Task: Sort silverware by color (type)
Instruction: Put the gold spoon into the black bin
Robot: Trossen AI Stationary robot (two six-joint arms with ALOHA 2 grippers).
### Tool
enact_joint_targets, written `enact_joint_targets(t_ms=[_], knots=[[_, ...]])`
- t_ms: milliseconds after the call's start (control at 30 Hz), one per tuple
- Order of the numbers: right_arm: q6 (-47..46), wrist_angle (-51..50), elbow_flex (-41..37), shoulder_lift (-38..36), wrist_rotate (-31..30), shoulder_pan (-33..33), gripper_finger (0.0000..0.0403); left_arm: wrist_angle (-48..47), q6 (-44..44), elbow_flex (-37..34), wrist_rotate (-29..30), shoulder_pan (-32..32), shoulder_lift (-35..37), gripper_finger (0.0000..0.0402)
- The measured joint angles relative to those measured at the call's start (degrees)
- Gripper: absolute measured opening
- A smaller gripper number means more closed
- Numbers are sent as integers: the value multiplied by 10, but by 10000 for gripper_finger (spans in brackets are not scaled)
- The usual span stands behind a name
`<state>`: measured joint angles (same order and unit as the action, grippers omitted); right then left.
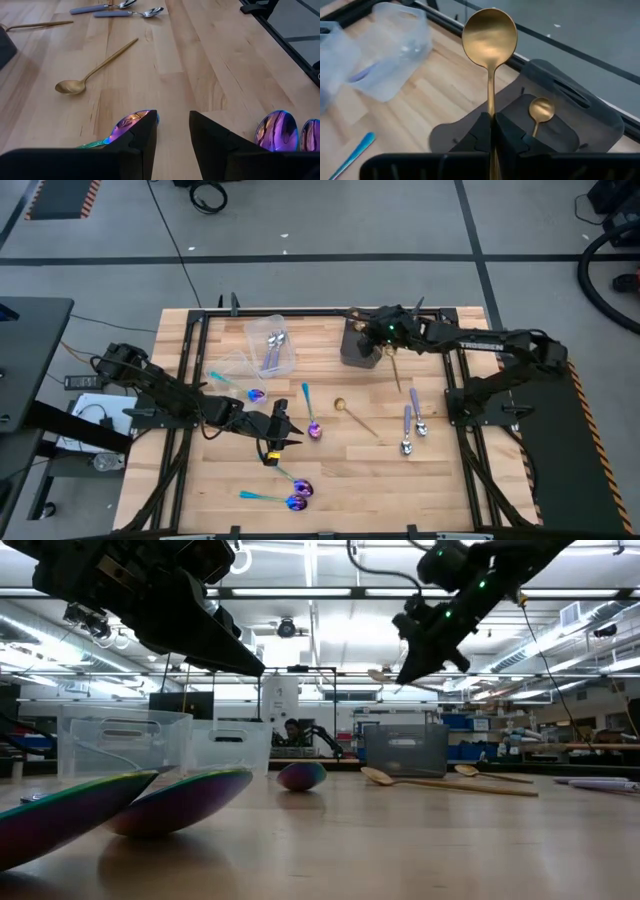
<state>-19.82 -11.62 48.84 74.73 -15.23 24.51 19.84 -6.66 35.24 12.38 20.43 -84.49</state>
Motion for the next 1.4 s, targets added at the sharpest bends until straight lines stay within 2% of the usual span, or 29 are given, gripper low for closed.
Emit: enact_joint_targets(t_ms=[300, 600, 1200, 1400], knots=[[-15, 65, 0, 79, -1, 39, 15, 0, 0, 0, 0, 0, 0, 123], [-41, 86, 0, 142, -15, 53, 15, -15, -9, 0, 0, 1, 0, 123], [-98, 69, 0, 186, -33, 71, 17, -17, -17, 0, 0, 1, 0, 123], [-106, 58, 0, 189, -29, 75, 43, -17, -17, 0, 0, 1, 0, 123]])
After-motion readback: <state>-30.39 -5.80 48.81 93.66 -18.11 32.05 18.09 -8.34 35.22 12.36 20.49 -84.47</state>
